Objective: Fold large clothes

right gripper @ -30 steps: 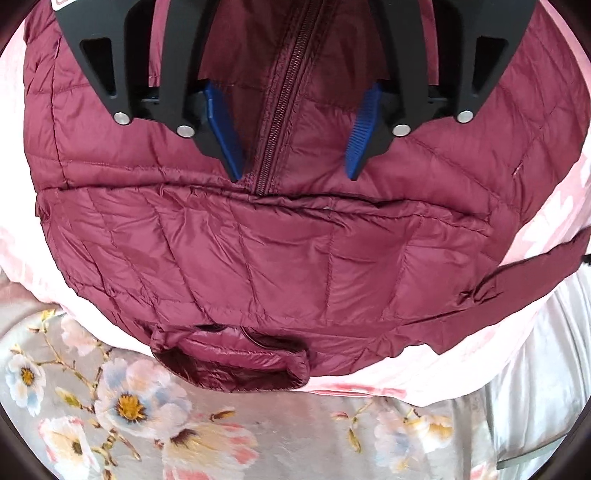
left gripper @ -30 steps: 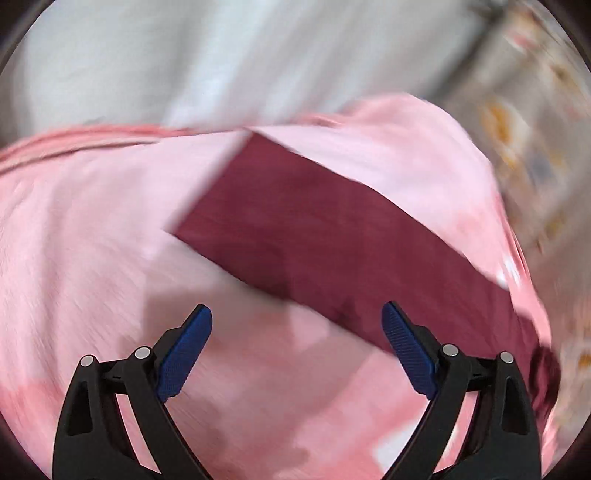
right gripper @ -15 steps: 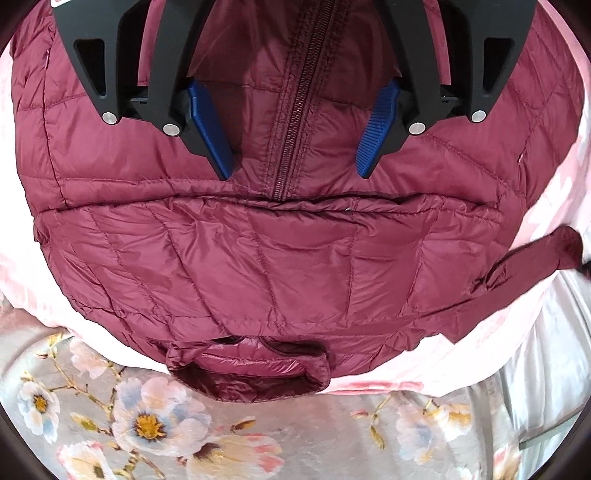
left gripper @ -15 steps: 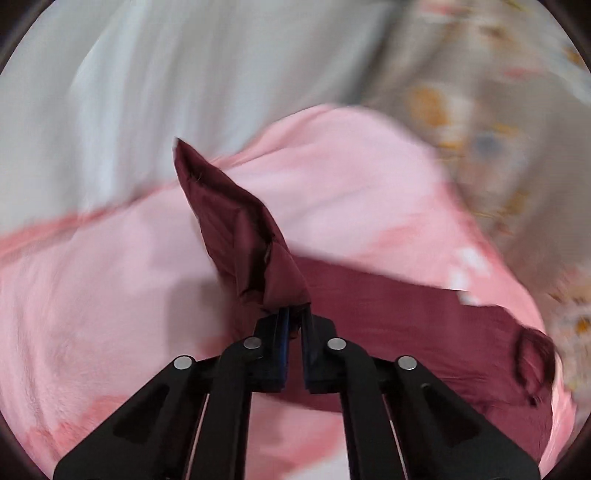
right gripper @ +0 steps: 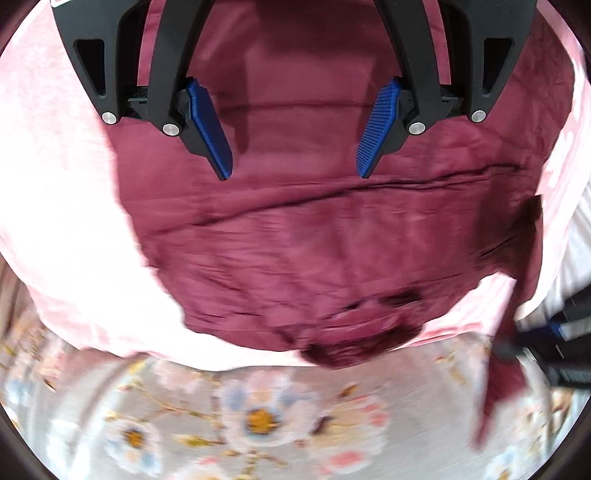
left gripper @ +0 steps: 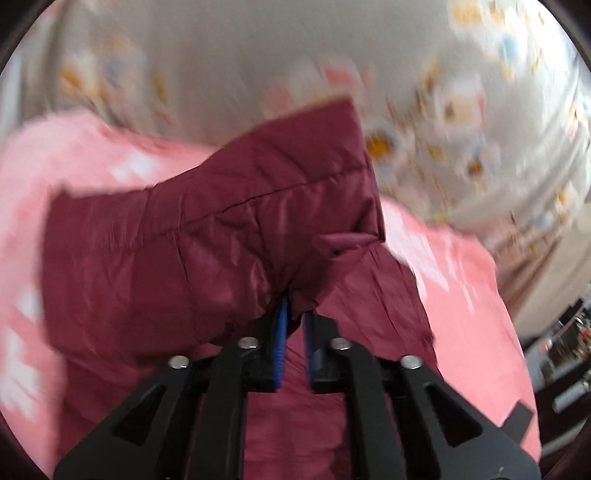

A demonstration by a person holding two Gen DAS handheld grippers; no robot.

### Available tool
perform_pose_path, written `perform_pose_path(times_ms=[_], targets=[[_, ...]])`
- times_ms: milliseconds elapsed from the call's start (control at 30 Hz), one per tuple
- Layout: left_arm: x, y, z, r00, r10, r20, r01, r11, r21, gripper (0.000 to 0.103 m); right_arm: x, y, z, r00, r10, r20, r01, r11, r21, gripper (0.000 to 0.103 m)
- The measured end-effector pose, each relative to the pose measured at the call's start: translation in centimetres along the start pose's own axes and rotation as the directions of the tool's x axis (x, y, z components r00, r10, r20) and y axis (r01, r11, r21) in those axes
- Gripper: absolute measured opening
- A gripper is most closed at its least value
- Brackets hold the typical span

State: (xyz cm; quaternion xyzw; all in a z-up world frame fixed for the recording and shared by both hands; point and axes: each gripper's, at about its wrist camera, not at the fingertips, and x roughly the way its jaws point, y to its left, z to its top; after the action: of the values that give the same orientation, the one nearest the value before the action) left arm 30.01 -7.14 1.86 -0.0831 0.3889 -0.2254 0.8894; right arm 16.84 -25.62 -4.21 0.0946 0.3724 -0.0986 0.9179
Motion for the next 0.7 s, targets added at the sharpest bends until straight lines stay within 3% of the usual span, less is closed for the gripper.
perform_pose_path(times_ms=[33, 100, 200, 300, 433, 467, 600, 700], targets=[[1.3, -0.7, -0.9, 1.000, -0.002, -0.026, 0.002, 1.000, 0.003, 0.037, 0.0, -1.1, -0.2, 1.000, -0.007, -0.005, 0.007, 1.000, 0.021, 0.068], [3.3, -1.5, -2.8, 0.998, 0.011, -0.058, -0.011, 1.000, -0.002, 0.052, 0.0, -2.8, -0.4, 1.000, -0.005, -0.019, 0.006, 0.998, 0.056, 0.068], [2.9, -0.7, -4.0, 0.997, -0.029, -0.074, 0.026, 0.999, -0.044, 0.062, -0.3, -4.3, -0.1, 0.999, 0.031, -0.026, -0.028, 0.996, 0.088, 0.068], [0.3, 1.7, -3.6, 0.997, -0.072, 0.003, 0.072, 0.992, -0.108, 0.081, -0.5, -4.2, 1.4, 0.995, 0.098, -0.017, -0.096, 0.991, 0.092, 0.068], [-3.1, 6.8, -2.5, 0.997, 0.002, 0.077, 0.011, 0.986, -0.167, 0.084, 0.6, -2.4, 3.6, 0.968, 0.250, -0.027, -0.245, 0.961, 0.130, 0.074], [-3.2, 8.2, -2.2, 0.996, -0.011, 0.085, 0.028, 0.980, -0.199, 0.083, 1.3, -1.7, 4.1, 0.959, 0.282, -0.039, -0.274, 0.951, 0.141, 0.074], [-4.1, 15.4, -2.1, 0.996, 0.008, 0.084, 0.025, 0.923, -0.384, 0.083, 5.1, 1.7, 5.1, 0.933, 0.346, -0.101, -0.328, 0.931, 0.163, 0.074], [-4.3, 18.9, -2.7, 0.997, 0.025, 0.068, 0.008, 0.888, -0.459, 0.083, 8.3, 3.4, 5.1, 0.918, 0.359, -0.169, -0.329, 0.926, 0.183, 0.073]])
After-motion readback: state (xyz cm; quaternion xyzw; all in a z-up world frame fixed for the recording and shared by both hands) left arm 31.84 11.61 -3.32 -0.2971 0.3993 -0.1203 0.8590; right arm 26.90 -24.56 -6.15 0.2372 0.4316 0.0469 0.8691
